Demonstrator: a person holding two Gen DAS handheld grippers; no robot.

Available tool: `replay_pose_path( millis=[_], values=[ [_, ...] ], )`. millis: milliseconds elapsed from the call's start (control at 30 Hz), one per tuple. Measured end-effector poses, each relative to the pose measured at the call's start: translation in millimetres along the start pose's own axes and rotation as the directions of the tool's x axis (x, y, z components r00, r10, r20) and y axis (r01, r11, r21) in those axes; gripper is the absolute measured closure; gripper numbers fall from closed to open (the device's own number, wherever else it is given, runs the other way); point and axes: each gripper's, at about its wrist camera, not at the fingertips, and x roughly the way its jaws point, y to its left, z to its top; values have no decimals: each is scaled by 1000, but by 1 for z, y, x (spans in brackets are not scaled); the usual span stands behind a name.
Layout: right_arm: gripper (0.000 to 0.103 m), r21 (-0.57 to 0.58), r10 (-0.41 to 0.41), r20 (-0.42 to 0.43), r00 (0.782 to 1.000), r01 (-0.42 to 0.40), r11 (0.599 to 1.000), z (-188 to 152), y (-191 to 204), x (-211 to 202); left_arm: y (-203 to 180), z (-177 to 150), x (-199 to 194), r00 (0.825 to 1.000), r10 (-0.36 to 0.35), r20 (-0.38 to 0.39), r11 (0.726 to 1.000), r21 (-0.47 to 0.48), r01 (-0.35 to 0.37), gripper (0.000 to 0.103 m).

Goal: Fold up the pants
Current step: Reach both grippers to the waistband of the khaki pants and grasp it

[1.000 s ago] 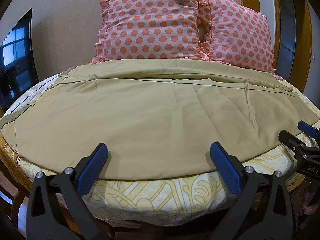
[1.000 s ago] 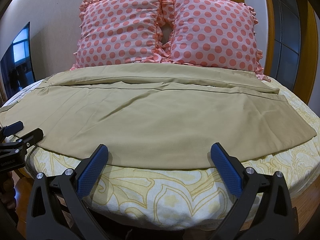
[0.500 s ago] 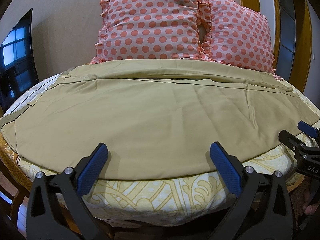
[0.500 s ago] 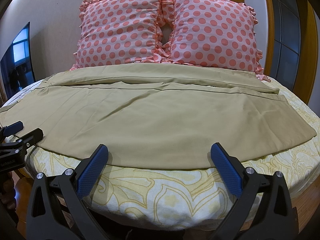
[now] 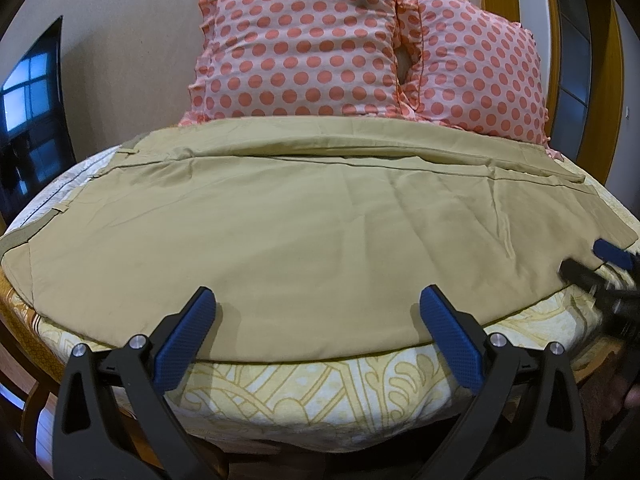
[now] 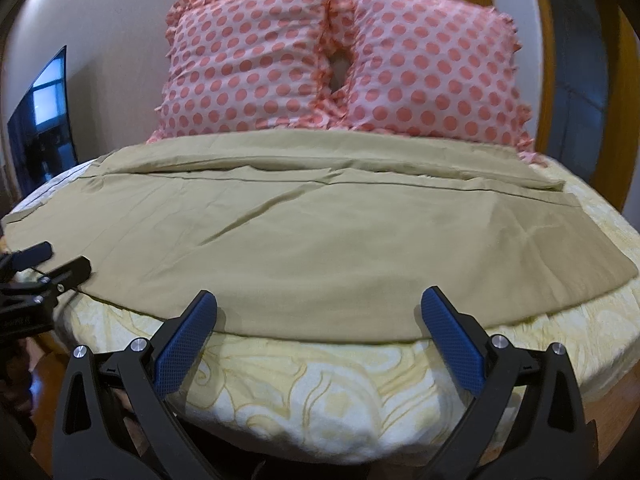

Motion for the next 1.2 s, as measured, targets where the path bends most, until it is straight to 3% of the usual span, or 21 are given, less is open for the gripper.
replay_pose_path(
  millis=[100, 167, 267, 333, 400, 433, 500, 600, 700, 833, 867, 933, 967, 1000, 1100, 1200],
  values=[
    [1, 43, -6, 56, 998, 4, 999, 40, -29, -8, 9, 20, -6, 999, -51, -3, 998, -36, 51, 2],
    [1, 53, -74, 81, 994, 70, 996, 80, -56, 2, 10, 35, -10, 998, -56, 32, 997, -52, 58, 2],
    [1, 103, -208, 48, 977, 202, 974, 134, -104, 45, 7, 65, -7, 996, -24, 83, 998, -56, 29, 2],
    [1, 168, -311, -32, 950, 312, 935, 167, -144, 92, 3, 84, -1, 994, 6, 113, 999, -50, 0, 2],
    [3, 271, -353, -128, 927, 375, 887, 192, -188, 142, -1, 101, 9, 991, 38, 132, 999, -39, -33, 2],
    [7, 310, -355, -159, 921, 388, 868, 198, -203, 159, -2, 105, 13, 990, 41, 134, 999, -37, -36, 2],
    [25, 391, -365, -248, 897, 437, 810, 210, -236, 200, -4, 111, 22, 991, 36, 131, 999, -41, -31, 2],
    [26, 480, -359, -334, 872, 484, 732, 218, -271, 248, -6, 115, 33, 992, 30, 123, 999, -35, -25, 2],
    [25, 503, -386, -366, 847, 529, 684, 224, -285, 278, -9, 115, 43, 993, 32, 116, 999, -17, -30, 2],
    [24, 390, -492, -423, 761, 643, 659, 227, -283, 306, -10, 113, 53, 997, 7, 82, 1000, -5, -6, 2],
    [26, 381, -501, -415, 760, 645, 663, 228, -282, 308, -9, 113, 55, 997, -1, 74, 1000, -7, 1, 2],
    [41, 383, -491, -383, 782, 619, 686, 225, -277, 307, -7, 112, 55, 997, -6, 71, 1000, -17, 8, 2],
    [67, 384, -478, -366, 798, 598, 704, 224, -274, 305, -6, 112, 54, 997, -7, 75, 1000, -22, 8, 2],
    [87, 392, -470, -361, 805, 588, 707, 223, -273, 301, -5, 111, 54, 997, -5, 80, 1000, -27, 7, 2],
    [96, 506, -377, -295, 878, 478, 717, 206, -281, 280, -2, 110, 48, 995, 9, 96, 999, -36, -6, 2],
    [97, 555, -328, -225, 918, 397, 731, 188, -279, 251, 1, 107, 38, 993, 17, 117, 999, -42, -12, 2]
  ],
)
